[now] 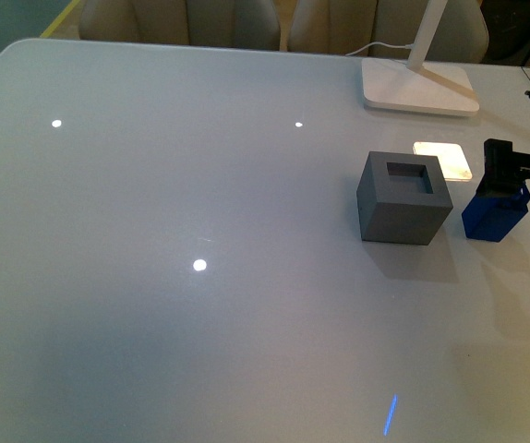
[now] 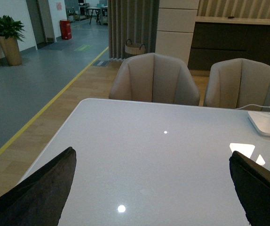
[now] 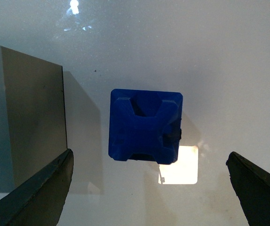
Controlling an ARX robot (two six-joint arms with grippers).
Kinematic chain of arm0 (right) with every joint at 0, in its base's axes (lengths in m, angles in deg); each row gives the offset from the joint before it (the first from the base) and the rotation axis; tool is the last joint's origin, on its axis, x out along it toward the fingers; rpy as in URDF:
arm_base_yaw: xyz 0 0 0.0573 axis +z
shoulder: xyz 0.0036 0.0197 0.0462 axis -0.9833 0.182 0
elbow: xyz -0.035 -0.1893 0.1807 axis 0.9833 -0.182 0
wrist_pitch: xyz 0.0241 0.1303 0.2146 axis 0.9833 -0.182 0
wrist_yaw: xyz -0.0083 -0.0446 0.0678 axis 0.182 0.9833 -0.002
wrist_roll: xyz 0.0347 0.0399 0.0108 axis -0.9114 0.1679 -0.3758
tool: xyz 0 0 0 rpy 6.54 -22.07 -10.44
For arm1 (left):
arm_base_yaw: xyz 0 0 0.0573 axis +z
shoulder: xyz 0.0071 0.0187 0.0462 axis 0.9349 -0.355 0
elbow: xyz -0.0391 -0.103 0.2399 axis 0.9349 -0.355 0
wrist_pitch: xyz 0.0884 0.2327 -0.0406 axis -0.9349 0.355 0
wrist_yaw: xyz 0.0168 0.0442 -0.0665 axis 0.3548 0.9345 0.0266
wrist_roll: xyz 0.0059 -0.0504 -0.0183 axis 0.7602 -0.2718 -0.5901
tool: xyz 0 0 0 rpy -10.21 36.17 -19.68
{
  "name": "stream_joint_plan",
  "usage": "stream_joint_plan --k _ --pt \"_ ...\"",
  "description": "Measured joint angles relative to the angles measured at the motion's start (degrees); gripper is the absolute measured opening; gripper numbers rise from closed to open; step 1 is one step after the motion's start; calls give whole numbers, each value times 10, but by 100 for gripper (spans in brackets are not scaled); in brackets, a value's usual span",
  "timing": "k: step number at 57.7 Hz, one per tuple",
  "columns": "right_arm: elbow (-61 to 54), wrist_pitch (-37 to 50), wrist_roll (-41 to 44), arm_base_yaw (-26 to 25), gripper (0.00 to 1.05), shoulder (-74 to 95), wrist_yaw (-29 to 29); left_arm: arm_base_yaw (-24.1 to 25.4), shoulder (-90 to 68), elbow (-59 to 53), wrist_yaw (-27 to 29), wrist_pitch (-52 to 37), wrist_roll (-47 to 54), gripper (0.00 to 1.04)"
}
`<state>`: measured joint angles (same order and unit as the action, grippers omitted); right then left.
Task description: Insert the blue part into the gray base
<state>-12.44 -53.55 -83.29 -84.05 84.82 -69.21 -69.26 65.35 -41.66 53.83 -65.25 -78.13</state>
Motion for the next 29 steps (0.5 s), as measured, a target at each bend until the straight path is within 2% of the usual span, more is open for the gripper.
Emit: stream_joint_plan --k 23,29 --pt "70 -25 -45 9 96 58 13 0 0 0 0 0 0 97" --pt "73 -29 -49 10 84 59 13 0 0 0 0 0 0 97"
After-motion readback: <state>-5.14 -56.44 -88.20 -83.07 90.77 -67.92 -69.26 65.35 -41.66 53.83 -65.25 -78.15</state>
